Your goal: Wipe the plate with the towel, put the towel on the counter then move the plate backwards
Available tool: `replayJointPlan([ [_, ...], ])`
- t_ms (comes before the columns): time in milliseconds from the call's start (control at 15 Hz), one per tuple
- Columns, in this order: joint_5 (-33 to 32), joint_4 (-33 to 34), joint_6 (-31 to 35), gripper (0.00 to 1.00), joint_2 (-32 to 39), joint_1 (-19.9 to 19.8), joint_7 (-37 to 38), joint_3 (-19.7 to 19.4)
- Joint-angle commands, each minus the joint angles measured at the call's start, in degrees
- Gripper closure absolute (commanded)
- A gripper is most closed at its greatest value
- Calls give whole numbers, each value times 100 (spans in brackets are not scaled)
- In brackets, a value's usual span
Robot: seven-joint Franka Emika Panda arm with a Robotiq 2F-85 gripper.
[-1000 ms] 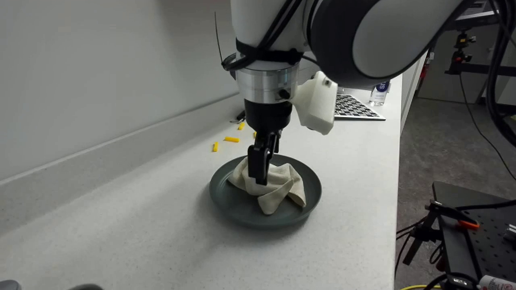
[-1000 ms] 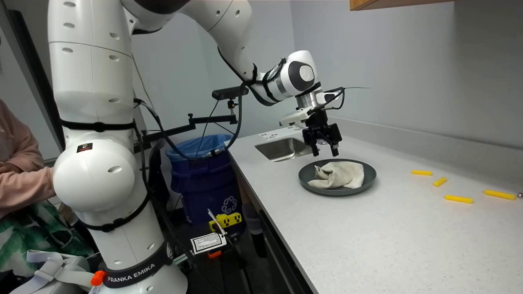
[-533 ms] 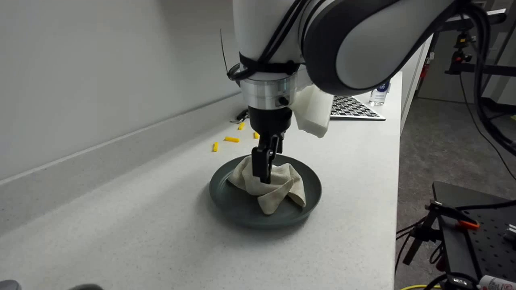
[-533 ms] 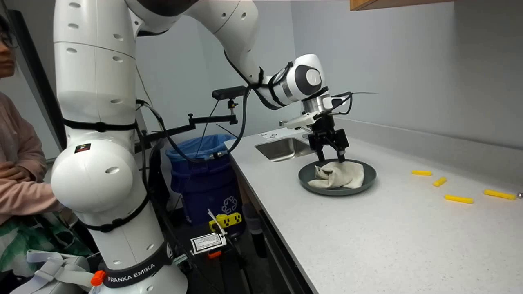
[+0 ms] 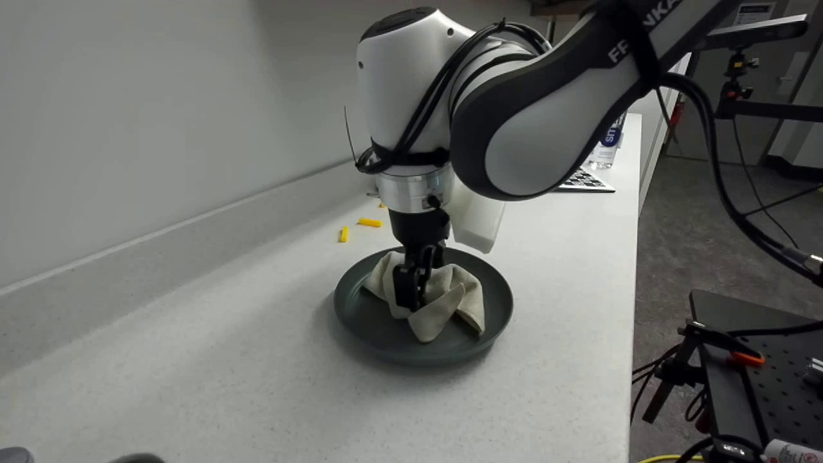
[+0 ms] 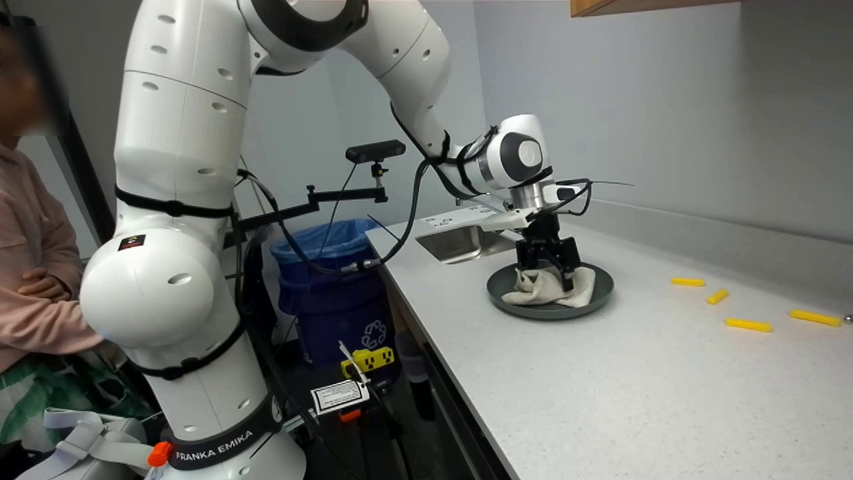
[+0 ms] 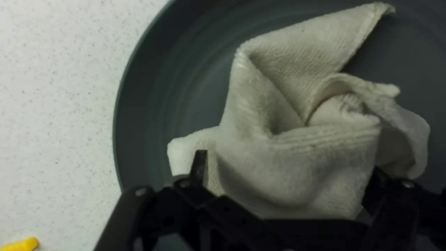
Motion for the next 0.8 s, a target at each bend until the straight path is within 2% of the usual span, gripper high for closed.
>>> replayJointPlan([
  [0, 309, 373, -6, 34, 341, -30, -216, 58],
  [200, 452, 385, 25, 60, 344, -75, -292, 63],
  [533, 439, 270, 71, 96, 74, -32, -306, 22],
  [667, 386, 225, 123, 100, -75, 13, -278, 34],
  [733, 324, 211, 168, 98, -167, 55, -256, 39],
])
